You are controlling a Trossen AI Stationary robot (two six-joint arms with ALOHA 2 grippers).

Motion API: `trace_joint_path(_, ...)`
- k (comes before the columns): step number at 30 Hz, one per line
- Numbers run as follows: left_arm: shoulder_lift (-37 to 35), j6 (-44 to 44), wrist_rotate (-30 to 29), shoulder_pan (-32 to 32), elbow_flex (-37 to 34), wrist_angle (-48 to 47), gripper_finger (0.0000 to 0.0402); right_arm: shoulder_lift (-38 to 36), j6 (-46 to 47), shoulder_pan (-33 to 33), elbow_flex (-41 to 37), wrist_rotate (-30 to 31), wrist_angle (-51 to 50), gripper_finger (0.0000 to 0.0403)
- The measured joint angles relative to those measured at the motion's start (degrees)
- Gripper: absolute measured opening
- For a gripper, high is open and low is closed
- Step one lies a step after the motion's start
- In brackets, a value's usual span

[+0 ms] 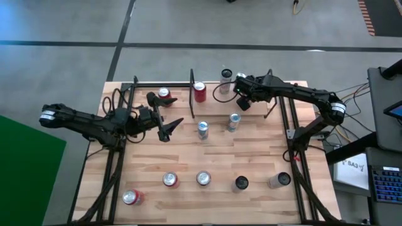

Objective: Place canned beverage on shelf
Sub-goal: Put the red soda can on the shelf

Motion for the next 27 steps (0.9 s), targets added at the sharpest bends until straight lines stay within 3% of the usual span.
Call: trace_joint_path(27,0.01,0.02,0.0,0.02,0.0,-0.02,0.0359,-0.18,0.07,2.87,-1.51,-2.09,1.27,0.0009)
